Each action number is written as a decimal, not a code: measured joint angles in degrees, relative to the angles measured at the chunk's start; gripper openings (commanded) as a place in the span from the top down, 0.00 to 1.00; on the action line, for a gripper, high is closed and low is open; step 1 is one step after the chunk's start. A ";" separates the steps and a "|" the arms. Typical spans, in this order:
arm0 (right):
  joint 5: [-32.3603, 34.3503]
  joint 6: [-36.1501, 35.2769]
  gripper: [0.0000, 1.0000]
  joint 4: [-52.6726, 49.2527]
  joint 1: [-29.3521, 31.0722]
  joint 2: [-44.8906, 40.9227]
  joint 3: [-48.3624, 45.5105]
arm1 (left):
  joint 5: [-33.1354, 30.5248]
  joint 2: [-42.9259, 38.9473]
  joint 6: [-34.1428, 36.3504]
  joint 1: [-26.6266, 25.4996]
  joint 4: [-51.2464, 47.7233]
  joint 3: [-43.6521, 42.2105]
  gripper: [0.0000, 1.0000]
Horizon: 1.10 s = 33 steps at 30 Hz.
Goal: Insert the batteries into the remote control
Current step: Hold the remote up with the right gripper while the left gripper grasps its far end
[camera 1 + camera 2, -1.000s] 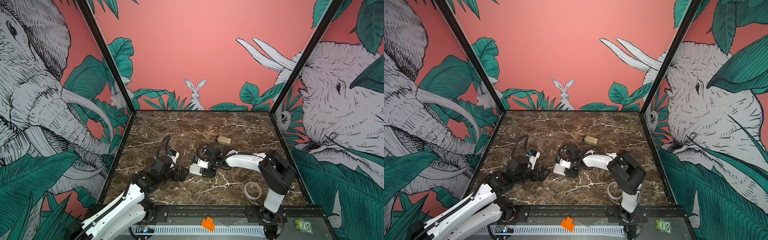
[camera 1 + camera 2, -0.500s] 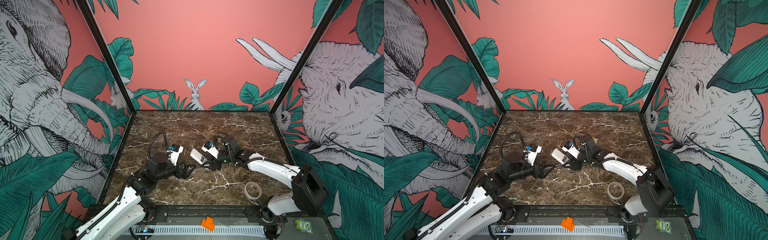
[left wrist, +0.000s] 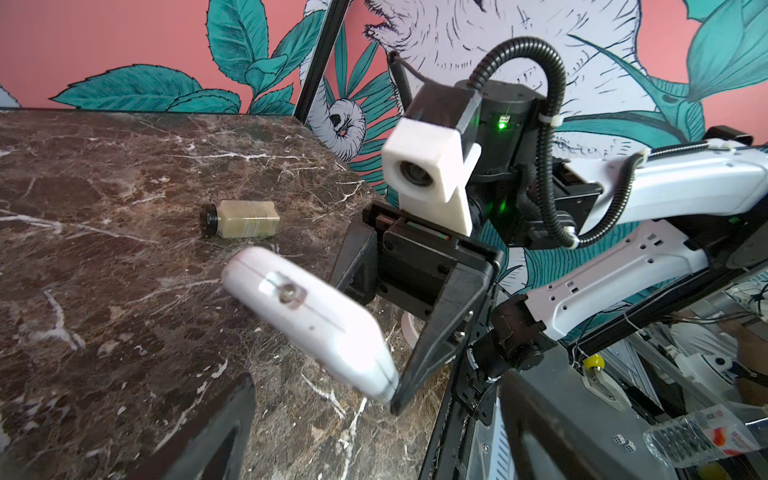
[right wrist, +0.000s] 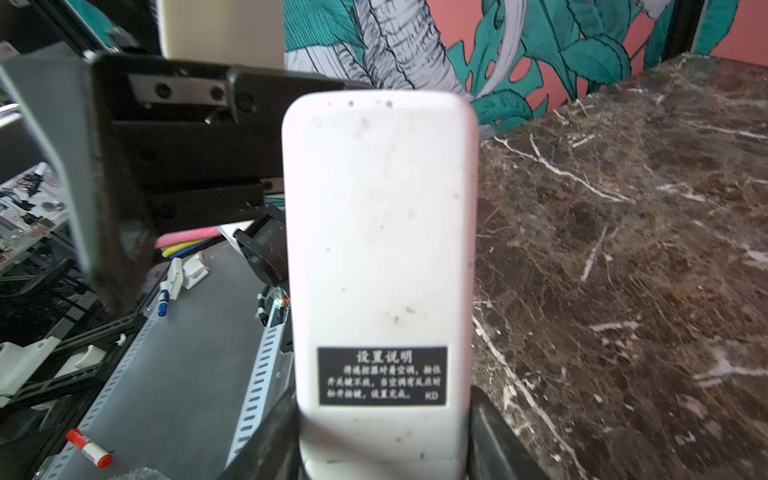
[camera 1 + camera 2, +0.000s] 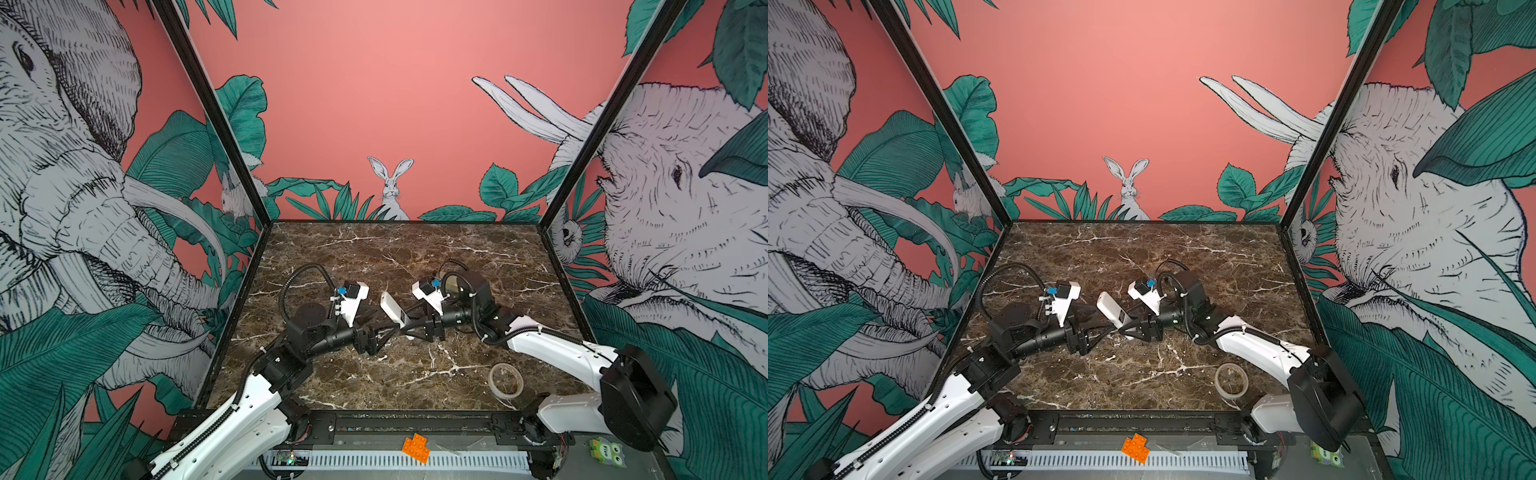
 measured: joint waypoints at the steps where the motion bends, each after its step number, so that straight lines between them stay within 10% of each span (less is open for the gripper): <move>1: -0.70 0.63 0.87 1.18 0.00 -0.04 -0.26 | 0.22 0.22 0.11 0.00 0.52 0.00 0.07; 20: -9.97 11.34 0.88 17.51 0.00 1.03 -1.38 | 8.33 5.22 -0.74 0.00 12.66 0.07 0.20; 33: -11.39 13.97 0.88 20.76 0.00 1.99 -1.79 | 8.90 6.86 -1.16 0.00 14.82 0.07 0.53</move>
